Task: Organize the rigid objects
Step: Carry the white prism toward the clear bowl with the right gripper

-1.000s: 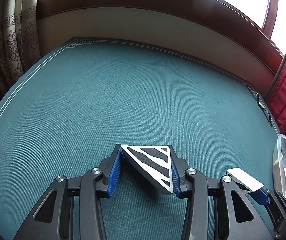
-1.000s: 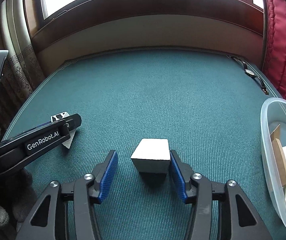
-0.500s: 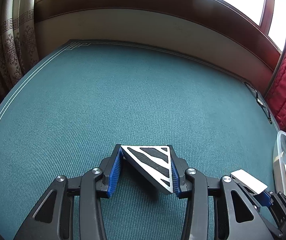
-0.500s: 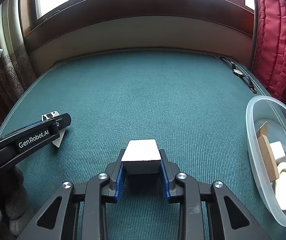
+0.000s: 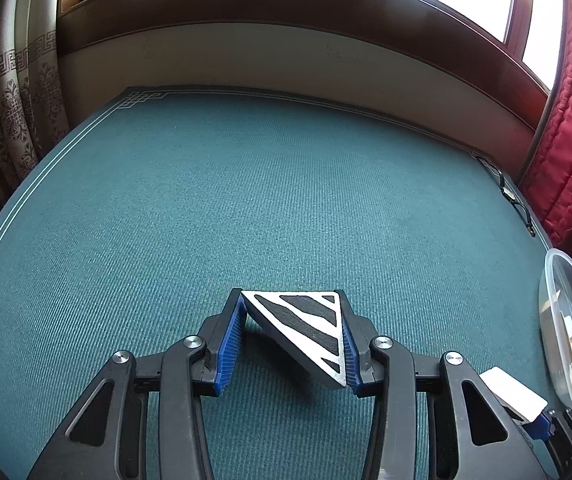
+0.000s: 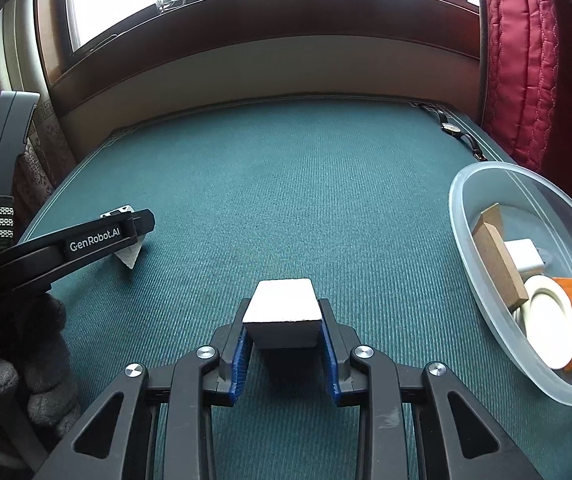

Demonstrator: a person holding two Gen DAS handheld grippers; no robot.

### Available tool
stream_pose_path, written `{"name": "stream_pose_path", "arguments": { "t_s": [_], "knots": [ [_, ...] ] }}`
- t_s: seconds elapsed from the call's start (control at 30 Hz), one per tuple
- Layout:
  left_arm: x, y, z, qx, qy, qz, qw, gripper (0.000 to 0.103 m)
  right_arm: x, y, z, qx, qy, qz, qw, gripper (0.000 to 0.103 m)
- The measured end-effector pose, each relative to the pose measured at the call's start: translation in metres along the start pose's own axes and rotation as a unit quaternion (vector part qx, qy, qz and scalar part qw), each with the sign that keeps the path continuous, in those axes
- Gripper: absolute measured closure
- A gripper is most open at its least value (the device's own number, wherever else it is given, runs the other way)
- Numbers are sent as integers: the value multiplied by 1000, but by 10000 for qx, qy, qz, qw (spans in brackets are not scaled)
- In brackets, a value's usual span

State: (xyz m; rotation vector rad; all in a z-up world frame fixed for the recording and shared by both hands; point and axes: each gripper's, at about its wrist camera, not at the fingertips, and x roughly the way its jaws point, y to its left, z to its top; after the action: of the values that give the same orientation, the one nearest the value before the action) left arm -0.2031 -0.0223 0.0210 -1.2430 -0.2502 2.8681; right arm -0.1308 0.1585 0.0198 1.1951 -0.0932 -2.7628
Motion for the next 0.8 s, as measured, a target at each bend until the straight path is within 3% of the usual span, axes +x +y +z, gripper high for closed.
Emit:
{"name": "stream_pose_path", "arguments": {
  "t_s": [0.4, 0.8],
  "knots": [
    [-5, -15, -5, 206, -24, -99, 9997, 59, -28, -20, -10, 297, -151, -23, 9994, 71],
    [-11, -27, -10, 416, -42, -211, 9989, 59, -63, -56, -13, 763, -502, -343, 9952, 71]
  ]
}}
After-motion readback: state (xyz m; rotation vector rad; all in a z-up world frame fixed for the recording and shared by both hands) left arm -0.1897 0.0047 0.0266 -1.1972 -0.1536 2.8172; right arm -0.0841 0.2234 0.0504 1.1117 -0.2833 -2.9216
